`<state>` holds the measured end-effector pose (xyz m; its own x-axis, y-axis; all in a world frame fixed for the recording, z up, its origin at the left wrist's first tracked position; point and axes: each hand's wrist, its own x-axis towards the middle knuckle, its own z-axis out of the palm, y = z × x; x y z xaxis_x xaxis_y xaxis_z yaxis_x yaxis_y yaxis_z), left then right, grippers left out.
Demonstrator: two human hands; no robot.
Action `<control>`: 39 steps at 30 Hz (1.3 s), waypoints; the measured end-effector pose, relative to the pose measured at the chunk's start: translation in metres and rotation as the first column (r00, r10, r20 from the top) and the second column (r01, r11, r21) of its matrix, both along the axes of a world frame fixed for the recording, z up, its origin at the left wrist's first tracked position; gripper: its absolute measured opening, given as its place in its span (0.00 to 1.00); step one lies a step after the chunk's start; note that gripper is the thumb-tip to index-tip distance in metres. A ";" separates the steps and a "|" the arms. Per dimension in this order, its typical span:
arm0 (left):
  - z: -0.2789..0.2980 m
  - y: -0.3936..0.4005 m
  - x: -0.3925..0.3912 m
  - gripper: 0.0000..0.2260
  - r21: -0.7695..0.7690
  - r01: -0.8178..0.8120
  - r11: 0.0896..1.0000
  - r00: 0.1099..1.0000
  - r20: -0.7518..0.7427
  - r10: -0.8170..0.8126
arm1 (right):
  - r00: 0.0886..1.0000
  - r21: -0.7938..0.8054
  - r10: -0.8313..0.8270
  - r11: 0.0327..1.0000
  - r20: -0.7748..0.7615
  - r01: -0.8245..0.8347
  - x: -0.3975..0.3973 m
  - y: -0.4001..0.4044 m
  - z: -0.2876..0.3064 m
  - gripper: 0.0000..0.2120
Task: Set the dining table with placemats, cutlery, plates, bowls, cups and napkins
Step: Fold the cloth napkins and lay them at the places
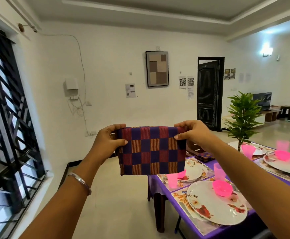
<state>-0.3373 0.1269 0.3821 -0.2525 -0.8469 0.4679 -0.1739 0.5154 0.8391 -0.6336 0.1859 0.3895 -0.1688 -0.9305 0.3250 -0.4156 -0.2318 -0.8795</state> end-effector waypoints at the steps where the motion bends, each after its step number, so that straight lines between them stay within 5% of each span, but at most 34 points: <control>1: 0.001 -0.001 -0.001 0.22 -0.045 -0.047 0.998 0.997 0.067 0.050 | 0.998 -0.005 -0.025 1.000 -0.061 0.025 0.000 0.000 0.002 0.15; 8: 0.012 -0.003 -0.008 0.06 -0.275 -0.238 0.932 0.926 0.226 0.303 | 0.992 -0.096 -0.075 0.993 -0.100 0.066 -0.004 0.001 0.013 0.06; 10: 0.017 -0.005 -0.009 0.03 -0.236 -0.241 0.941 0.948 0.152 0.281 | 0.998 -0.114 -0.064 0.992 -0.026 0.061 -0.007 -0.001 0.016 0.05; 14: 0.027 -0.007 -0.012 0.05 0.061 0.048 0.997 0.983 -0.179 -0.036 | 0.981 -0.149 0.079 0.987 0.175 -0.053 -0.009 -0.002 0.021 0.08; 22: 0.027 -0.012 -0.035 0.13 0.133 0.019 0.991 0.922 -0.385 0.034 | 0.891 -0.144 0.194 0.979 0.410 -0.147 -0.004 -0.013 0.013 0.18; 26: 0.029 -0.012 -0.034 0.11 0.126 0.021 0.992 0.898 -0.439 0.037 | 0.903 0.001 0.318 0.943 0.289 -0.333 -0.007 -0.015 0.002 0.38; 28: 0.028 -0.012 -0.023 0.08 0.141 0.159 0.977 0.879 -0.471 -0.075 | 0.896 -0.014 0.347 0.934 0.277 -0.357 -0.012 -0.016 0.003 0.36; 31: 0.014 -0.015 0.002 0.25 0.258 0.529 0.808 0.803 -0.460 -0.379 | 0.887 -0.019 0.379 0.921 0.265 -0.388 -0.015 -0.014 0.014 0.23; 34: -0.018 -0.019 0.002 0.41 0.393 0.823 0.410 0.566 -0.516 -0.643 | 0.906 0.114 0.398 0.902 0.145 -0.415 -0.012 -0.016 0.027 0.22; 37: -0.052 -0.012 -0.027 0.30 0.399 0.892 0.213 0.410 -0.512 -0.755 | 0.915 0.309 0.402 0.873 -0.020 -0.377 -0.001 -0.023 0.029 0.21; 39: -0.072 0.002 -0.048 0.20 0.426 0.865 0.265 0.459 -0.457 -0.762 | 0.926 0.351 0.357 0.888 -0.121 -0.296 0.007 -0.026 0.028 0.17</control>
